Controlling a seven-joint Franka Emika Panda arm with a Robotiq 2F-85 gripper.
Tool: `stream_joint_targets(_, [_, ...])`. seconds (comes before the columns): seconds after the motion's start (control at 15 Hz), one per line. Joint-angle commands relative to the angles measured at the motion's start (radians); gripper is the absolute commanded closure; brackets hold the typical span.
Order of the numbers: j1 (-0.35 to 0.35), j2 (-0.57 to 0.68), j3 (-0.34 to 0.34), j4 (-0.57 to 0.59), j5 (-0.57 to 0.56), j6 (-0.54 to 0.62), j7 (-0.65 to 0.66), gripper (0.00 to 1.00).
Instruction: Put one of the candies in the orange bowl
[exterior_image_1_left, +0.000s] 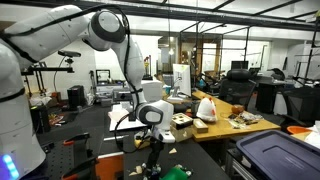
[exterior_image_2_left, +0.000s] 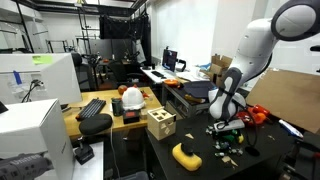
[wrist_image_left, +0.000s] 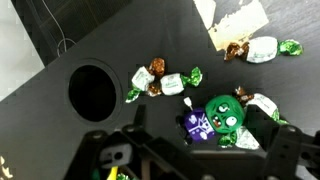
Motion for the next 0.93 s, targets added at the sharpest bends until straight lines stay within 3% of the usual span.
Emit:
stream_joint_targets(0.0, [-0.045, -0.037, 0.031, 0.007, 0.04, -0.078, 0.067, 0.0])
stream_joint_targets(0.87, [-0.106, -0.019, 0.048, 0.011, 0.188, -0.026, 0.581, 0.0])
